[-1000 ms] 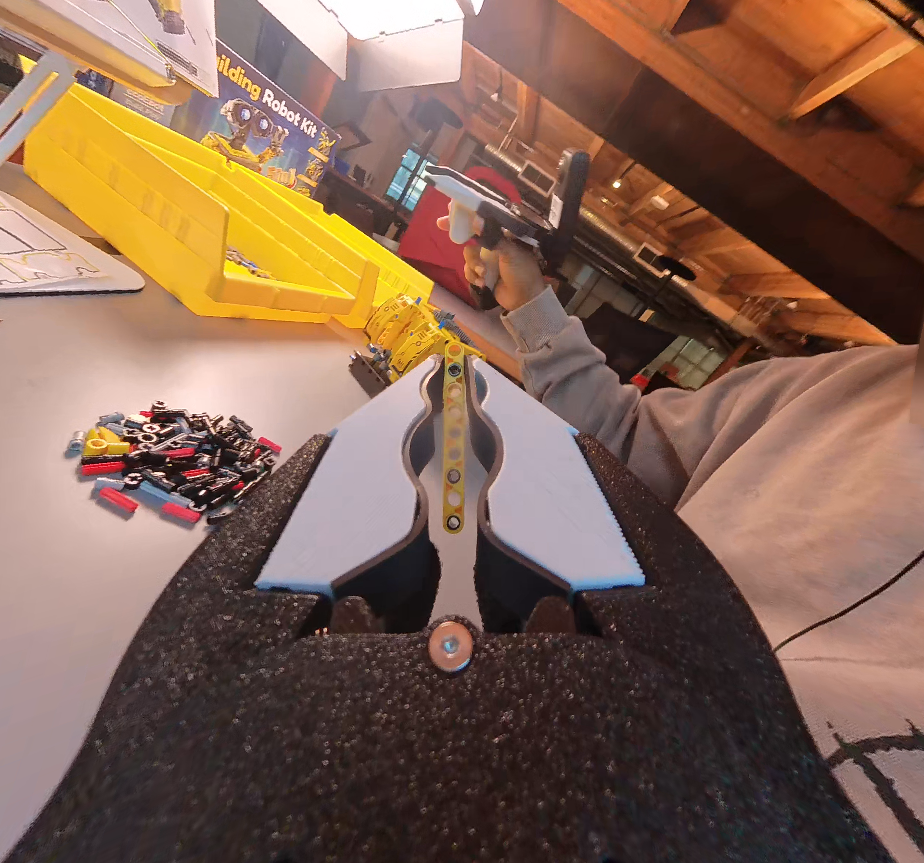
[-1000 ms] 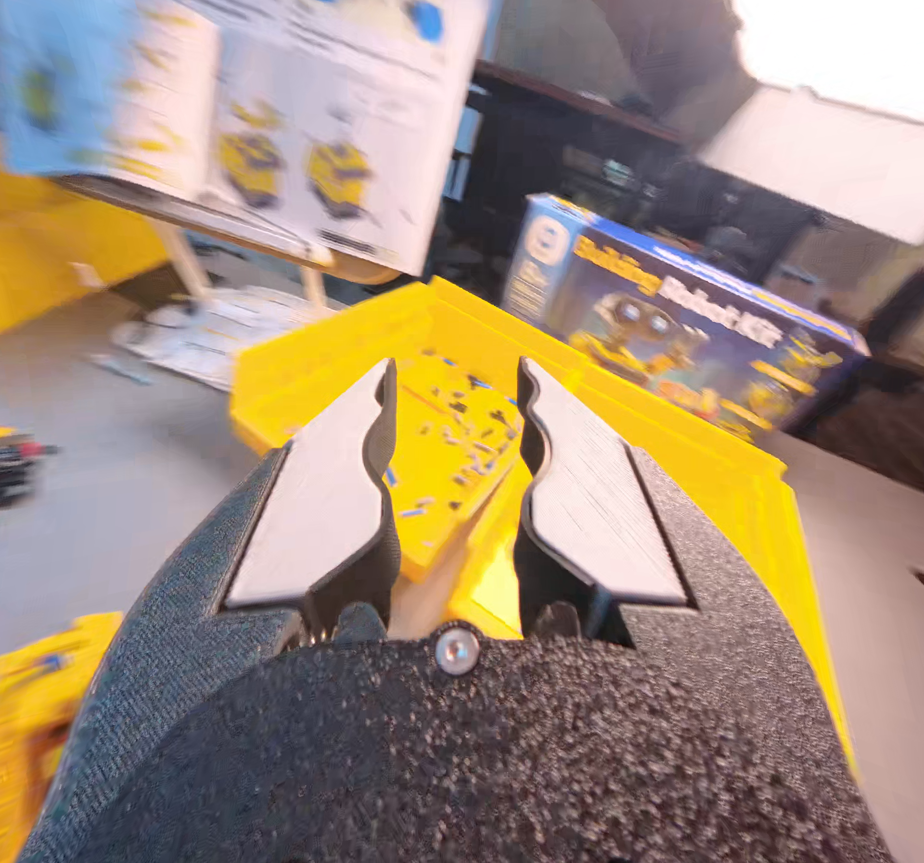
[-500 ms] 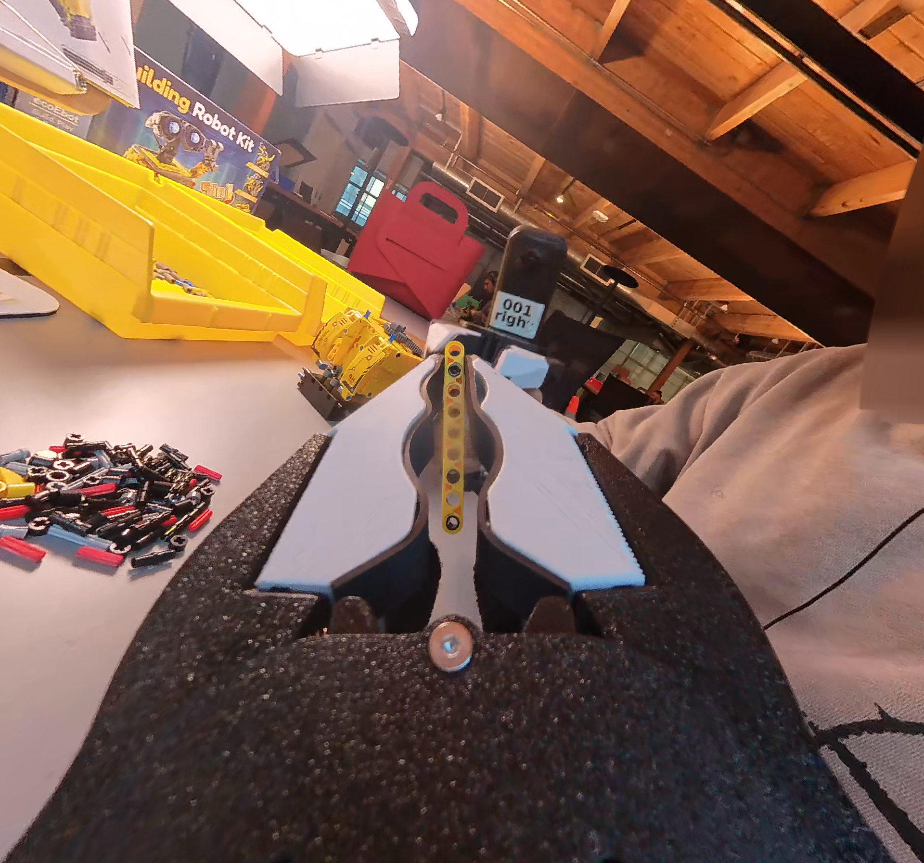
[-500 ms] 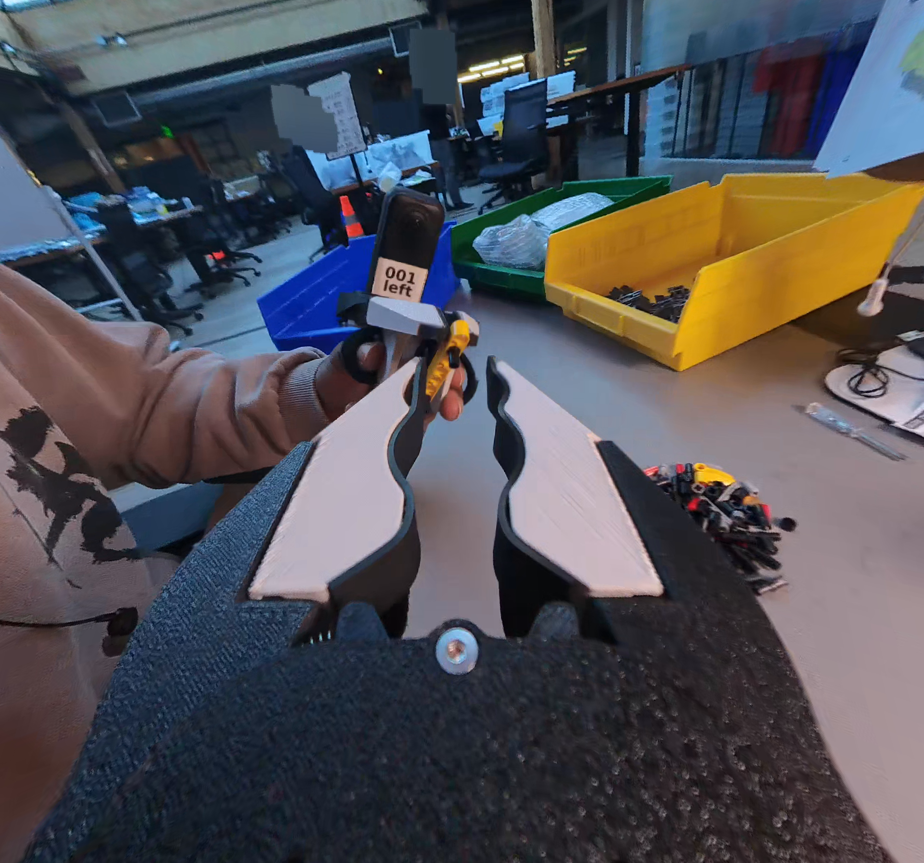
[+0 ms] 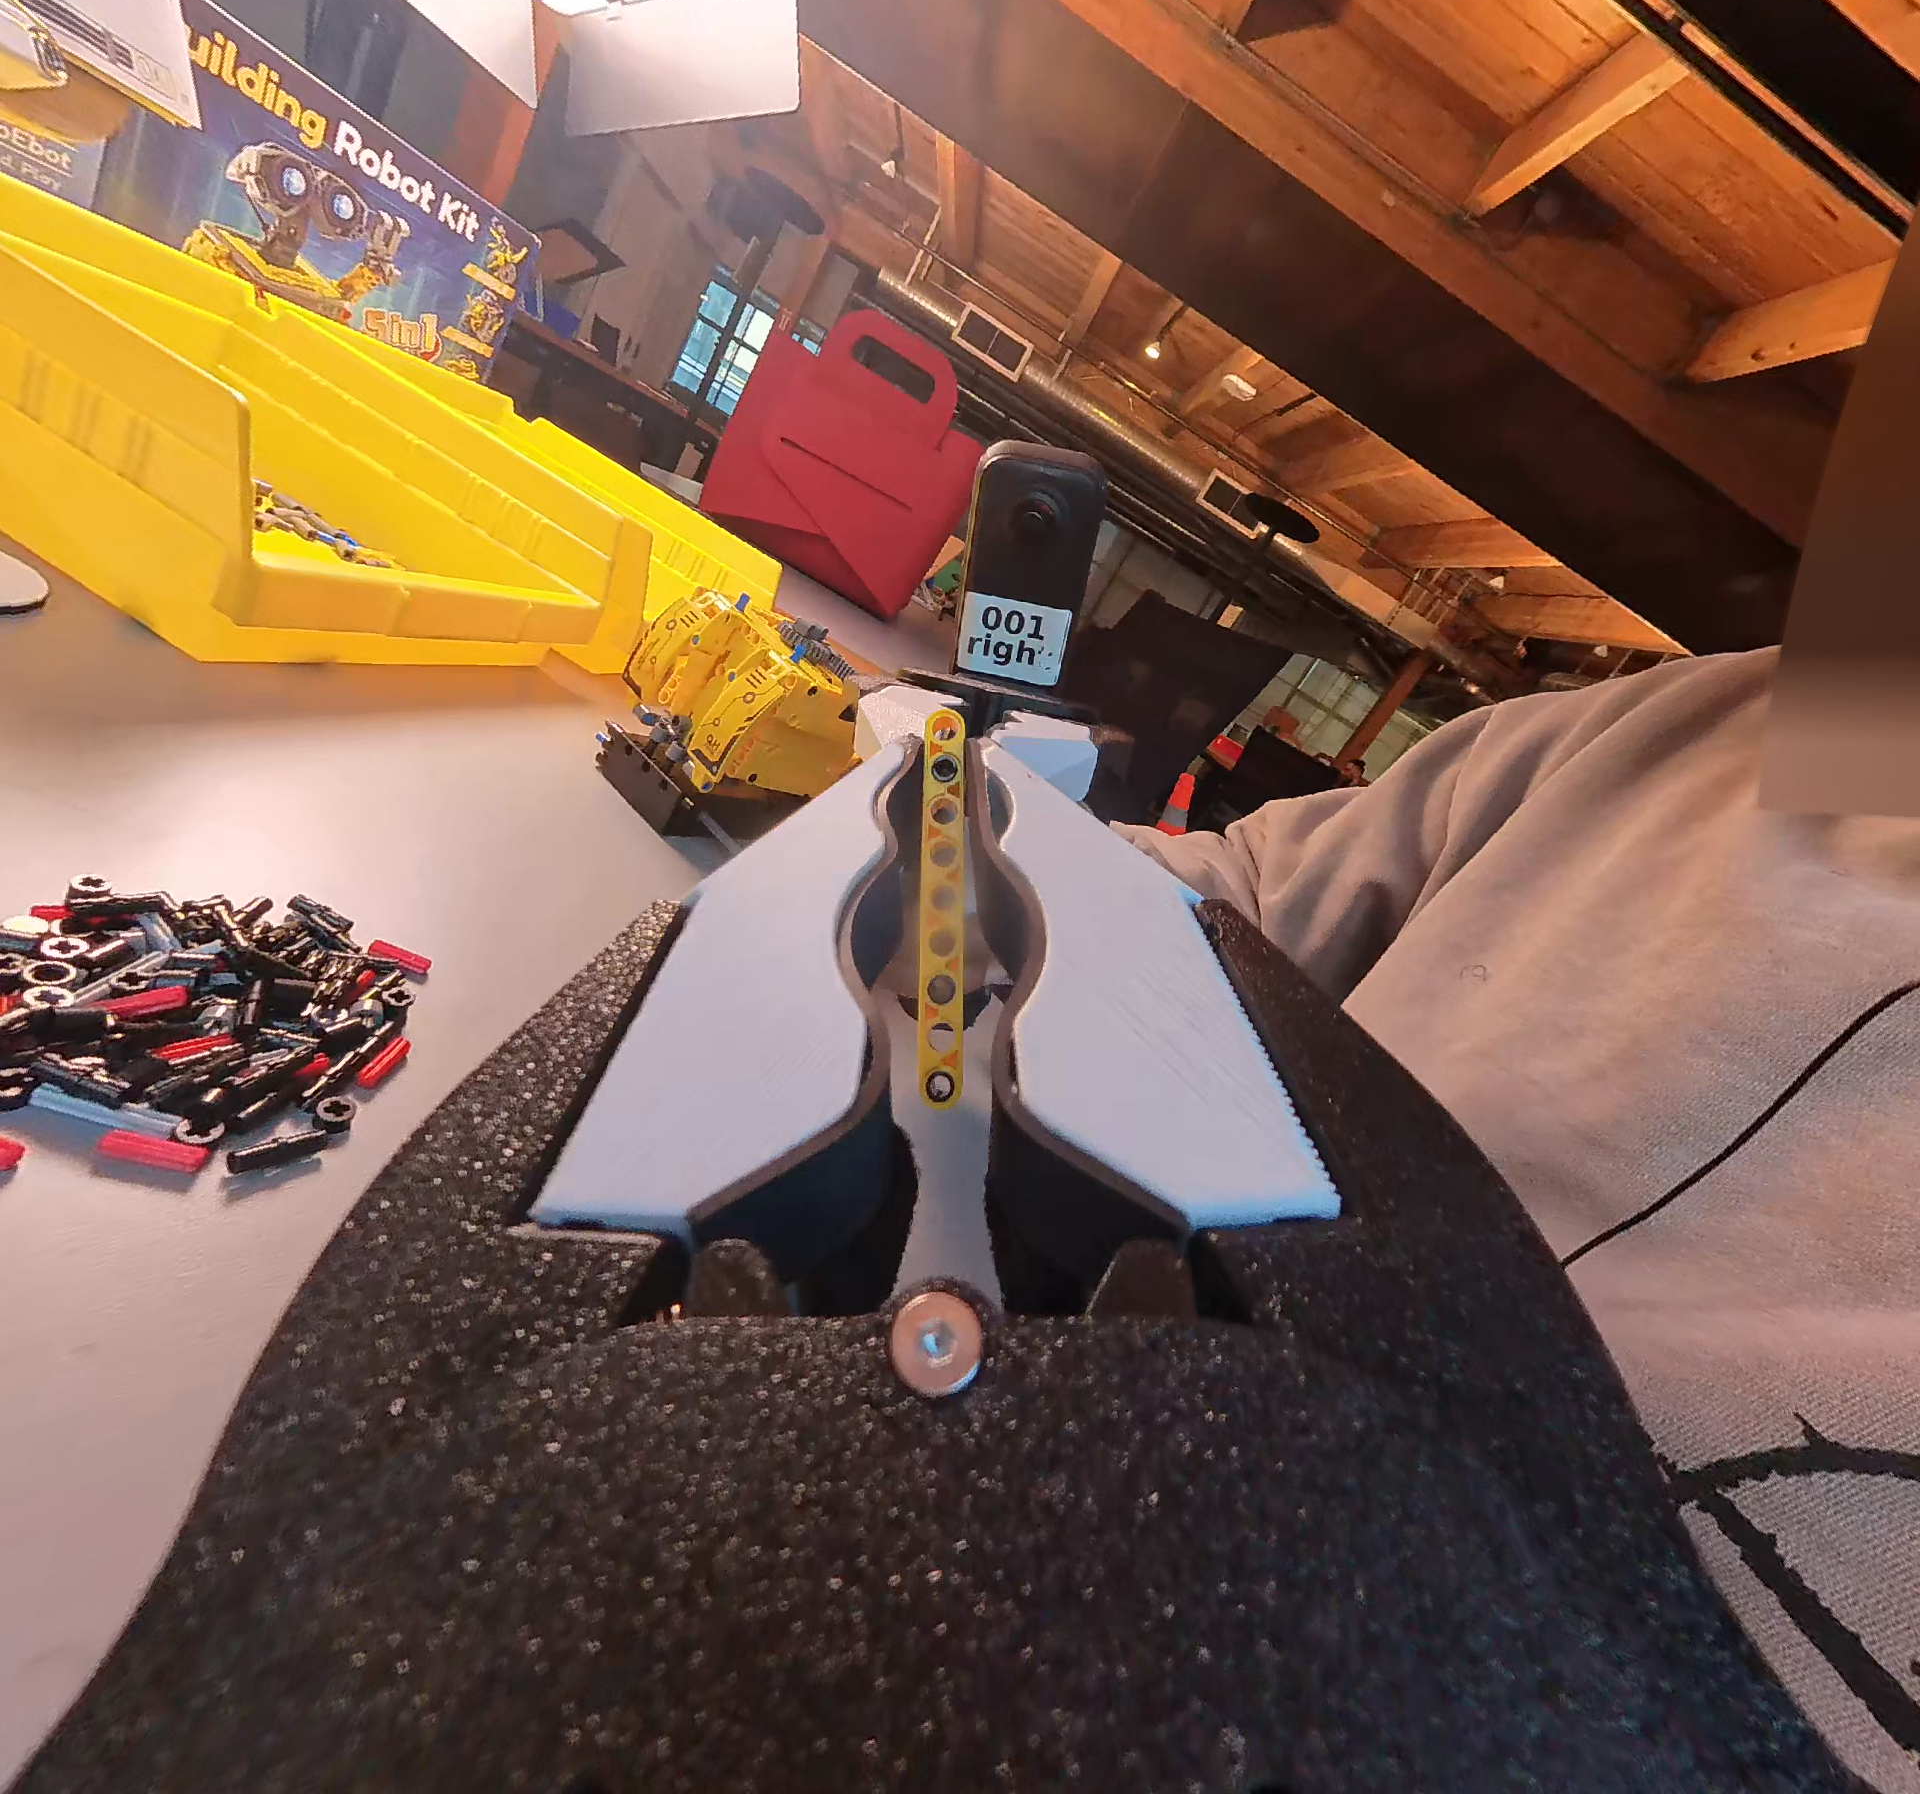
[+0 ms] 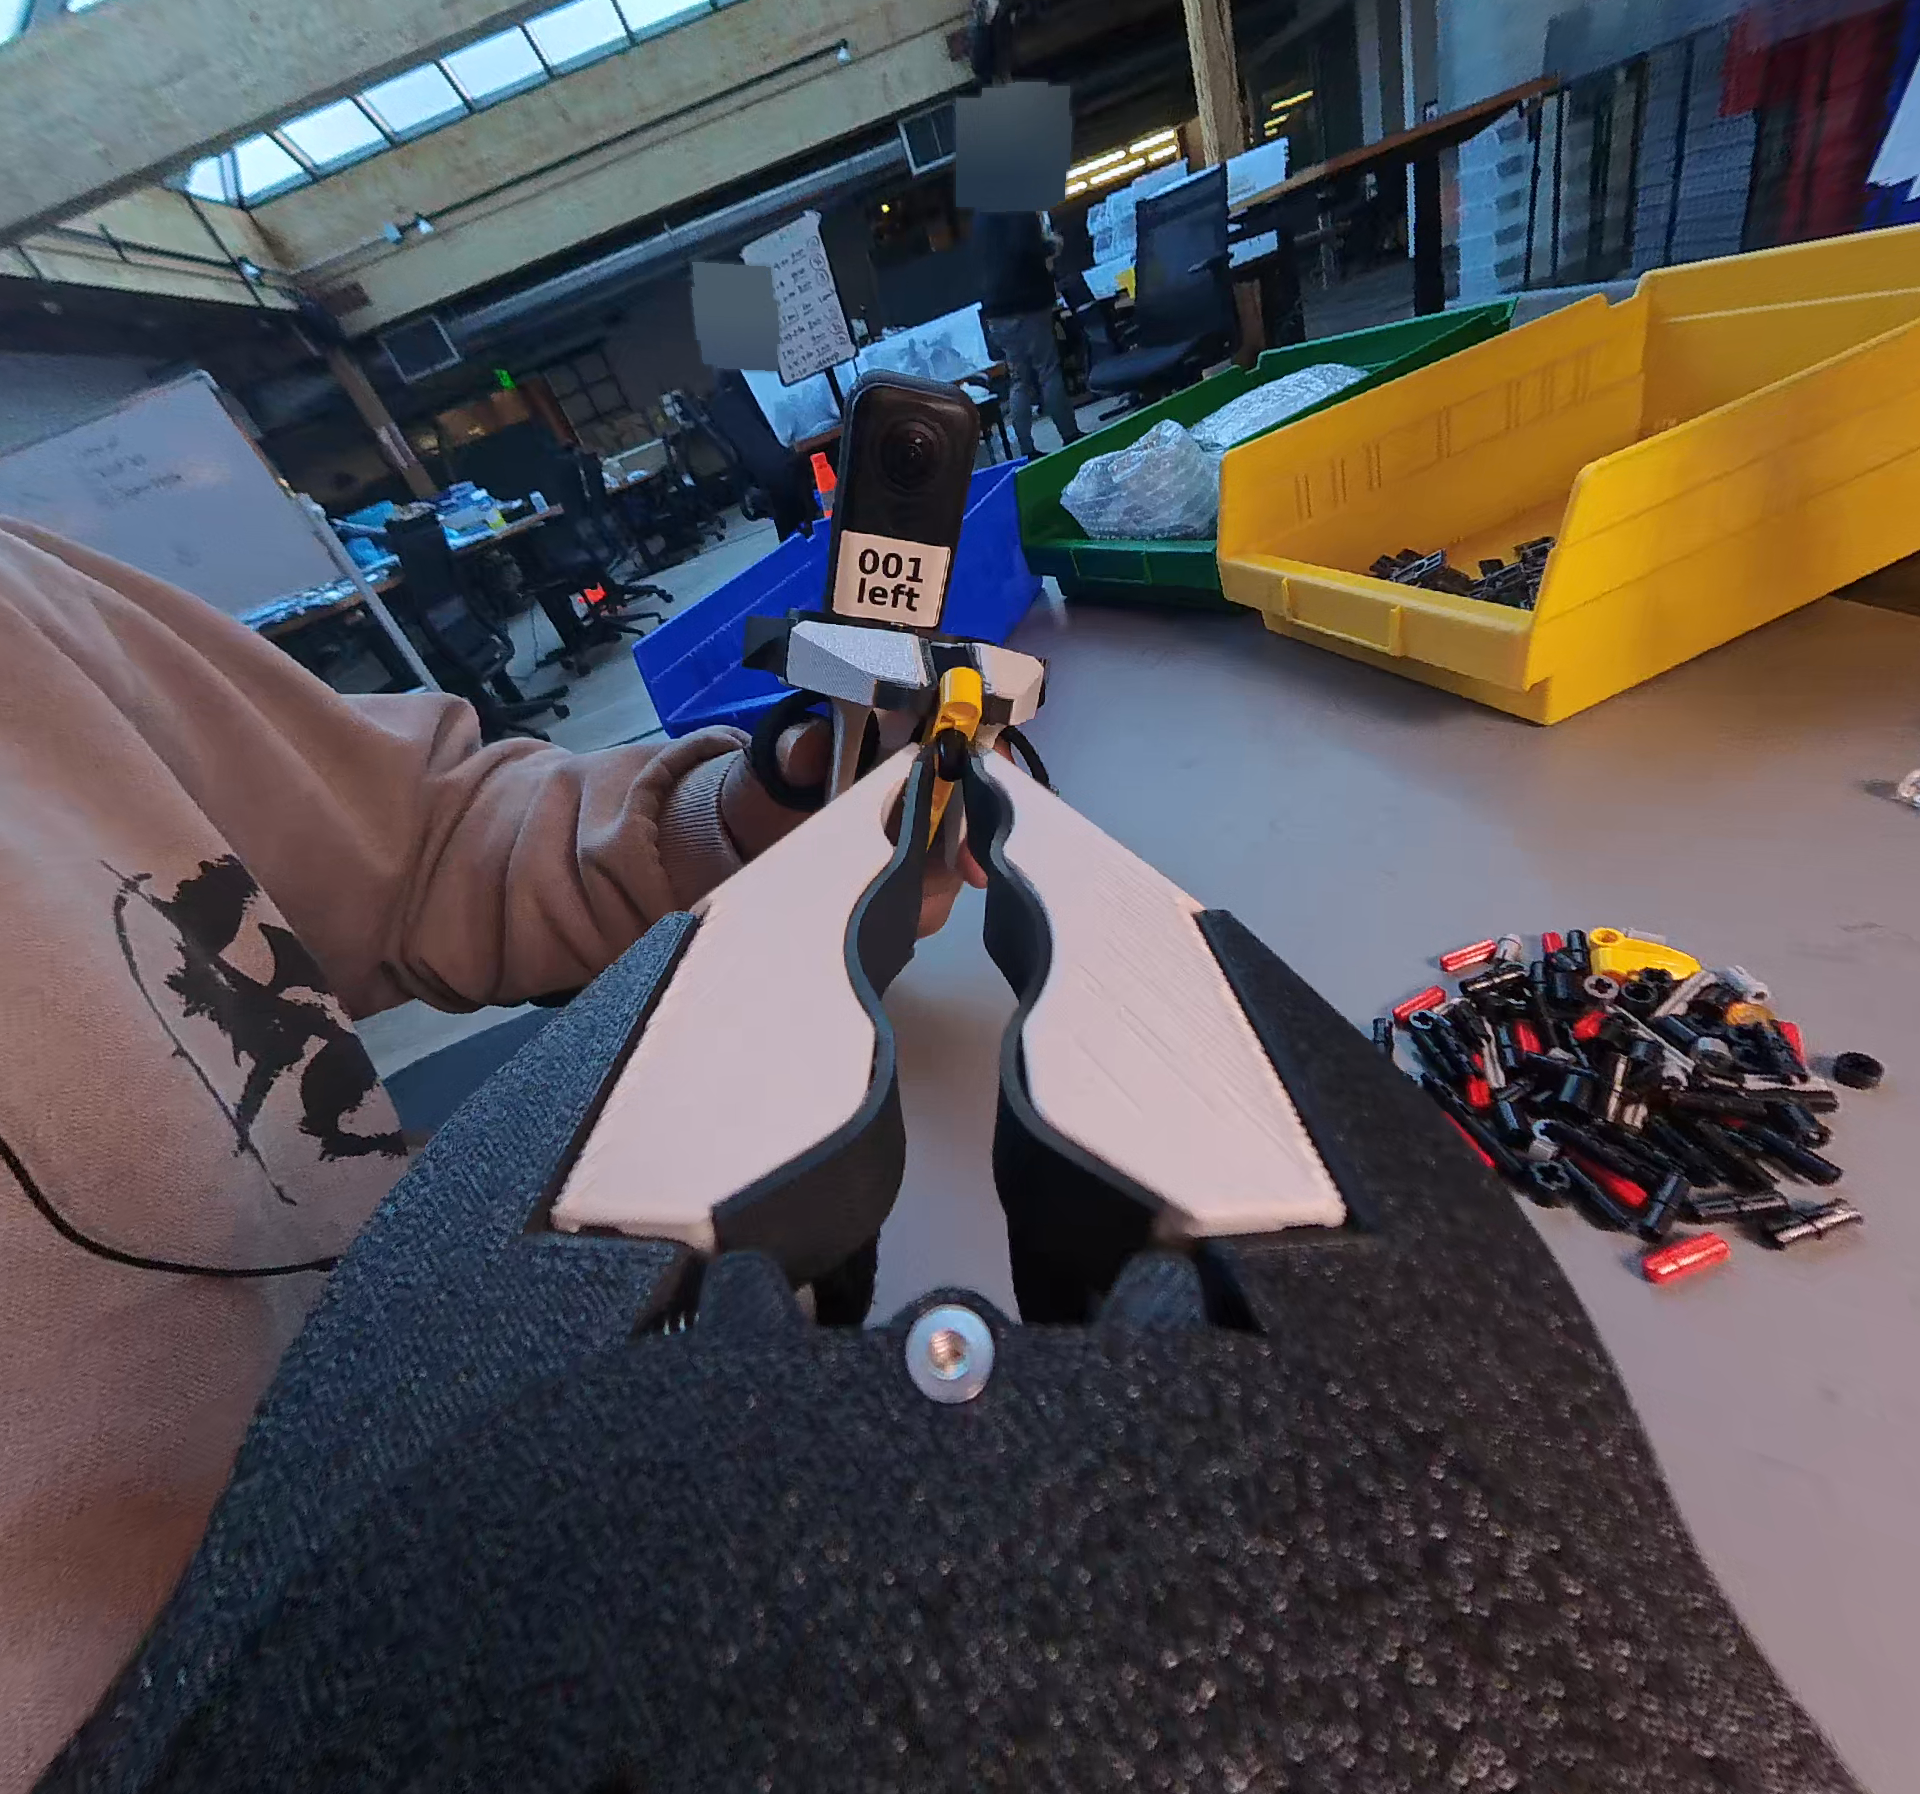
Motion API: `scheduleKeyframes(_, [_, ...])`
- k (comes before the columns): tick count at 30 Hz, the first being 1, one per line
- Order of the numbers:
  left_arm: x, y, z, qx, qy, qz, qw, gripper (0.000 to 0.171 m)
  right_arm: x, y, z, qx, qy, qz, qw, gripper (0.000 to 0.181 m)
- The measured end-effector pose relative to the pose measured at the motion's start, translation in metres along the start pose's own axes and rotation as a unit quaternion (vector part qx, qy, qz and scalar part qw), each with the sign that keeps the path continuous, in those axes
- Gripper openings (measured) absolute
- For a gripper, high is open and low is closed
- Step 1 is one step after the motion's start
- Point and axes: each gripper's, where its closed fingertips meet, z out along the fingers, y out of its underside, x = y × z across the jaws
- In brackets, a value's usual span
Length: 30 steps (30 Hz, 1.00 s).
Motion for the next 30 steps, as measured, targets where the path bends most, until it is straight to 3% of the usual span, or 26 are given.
scheduleKeyframes(6, [0.001,0.002,0.0,-0.01,-0.003,0.014,1.0,0.006,0.0,0.001,-0.001,-0.003,-0.008,0.003,1.0,0.004])
scheduleKeyframes(12, [0.003,0.013,0.001,-0.06,-0.015,0.062,0.996,0.006,-0.004,0.006,-0.004,-0.024,-0.017,-0.03,0.999,0.003])
scheduleKeyframes(19, [0.018,0.0,-0.001,-0.06,-0.002,0.085,0.995,0.005,-0.016,-0.006,-0.001,-0.011,-0.046,-0.056,0.997,0.003])
scheduleKeyframes(20, [0.019,-0.017,-0.007,-0.016,-0.009,0.088,0.996,0.006,-0.016,-0.009,-0.002,-0.005,-0.049,-0.059,0.997,0.003])
scheduleKeyframes(22, [0.017,-0.09,-0.059,0.14,-0.022,0.063,0.988,0.005,0.001,-0.016,-0.021,0.011,-0.026,-0.054,0.998,0.003])
scheduleKeyframes(23, [0.018,-0.1,-0.074,0.143,-0.042,0.096,0.984,0.005,0.013,-0.015,-0.032,0.015,-0.01,-0.042,0.999,0.003])
scheduleKeyframes(24, [0.019,-0.096,-0.072,0.12,-0.055,0.125,0.983,0.006,0.022,-0.011,-0.035,0.007,0.009,-0.04,0.999,0.003])
scheduleKeyframes(27, [0.017,-0.068,-0.044,0.075,-0.043,0.117,0.989,0.006,0.049,0.006,-0.018,-0.05,0.07,-0.067,0.994,0.004])
scheduleKeyframes(30, [0.002,-0.046,-0.032,0.03,-0.065,0.12,0.99,0.006,0.096,0.031,-0.01,-0.142,0.171,-0.124,0.967,0.004])
